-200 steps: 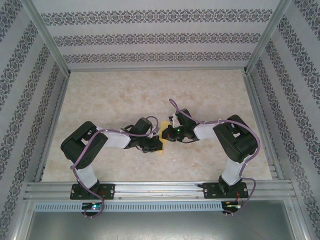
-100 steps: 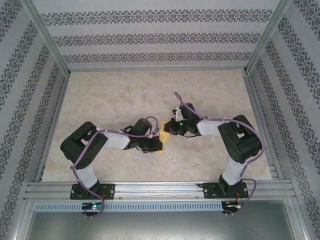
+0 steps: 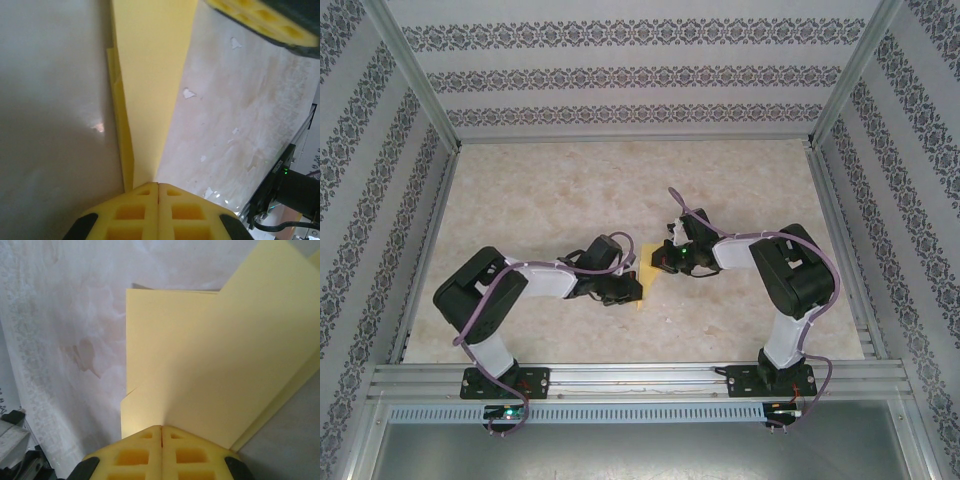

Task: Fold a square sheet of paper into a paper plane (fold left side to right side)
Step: Fold the wing for the fifth time at the center of the table.

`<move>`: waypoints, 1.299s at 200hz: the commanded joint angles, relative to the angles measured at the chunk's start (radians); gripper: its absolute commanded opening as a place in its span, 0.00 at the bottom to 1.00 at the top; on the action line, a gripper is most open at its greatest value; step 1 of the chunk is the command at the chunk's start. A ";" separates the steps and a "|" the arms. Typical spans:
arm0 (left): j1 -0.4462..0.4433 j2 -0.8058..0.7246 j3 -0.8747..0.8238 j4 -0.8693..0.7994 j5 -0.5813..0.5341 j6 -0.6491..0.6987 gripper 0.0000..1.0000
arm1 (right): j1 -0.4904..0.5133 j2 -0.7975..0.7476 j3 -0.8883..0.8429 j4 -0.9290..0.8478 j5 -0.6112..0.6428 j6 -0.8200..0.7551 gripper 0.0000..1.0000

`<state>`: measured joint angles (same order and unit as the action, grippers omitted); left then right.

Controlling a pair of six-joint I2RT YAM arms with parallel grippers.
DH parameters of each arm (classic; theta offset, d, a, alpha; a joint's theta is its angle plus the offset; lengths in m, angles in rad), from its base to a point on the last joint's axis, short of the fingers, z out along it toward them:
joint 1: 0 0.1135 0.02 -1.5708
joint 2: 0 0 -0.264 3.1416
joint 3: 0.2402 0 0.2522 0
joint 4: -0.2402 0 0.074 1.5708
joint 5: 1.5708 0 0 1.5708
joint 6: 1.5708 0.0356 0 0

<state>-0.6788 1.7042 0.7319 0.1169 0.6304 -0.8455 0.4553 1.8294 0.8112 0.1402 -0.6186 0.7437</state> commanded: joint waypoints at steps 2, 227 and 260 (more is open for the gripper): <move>0.008 -0.044 0.062 -0.063 -0.004 0.036 0.04 | -0.006 0.021 -0.030 -0.070 0.051 -0.041 0.00; 0.014 0.148 0.114 -0.038 0.057 0.065 0.04 | 0.000 0.039 -0.027 -0.123 0.096 -0.060 0.00; 0.006 0.128 0.075 -0.045 0.053 0.067 0.04 | -0.001 0.039 -0.023 -0.141 0.104 -0.069 0.00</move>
<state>-0.6662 1.8412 0.8490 0.1047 0.6960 -0.8066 0.4557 1.8294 0.8104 0.1345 -0.6136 0.7139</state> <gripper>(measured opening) 0.051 0.045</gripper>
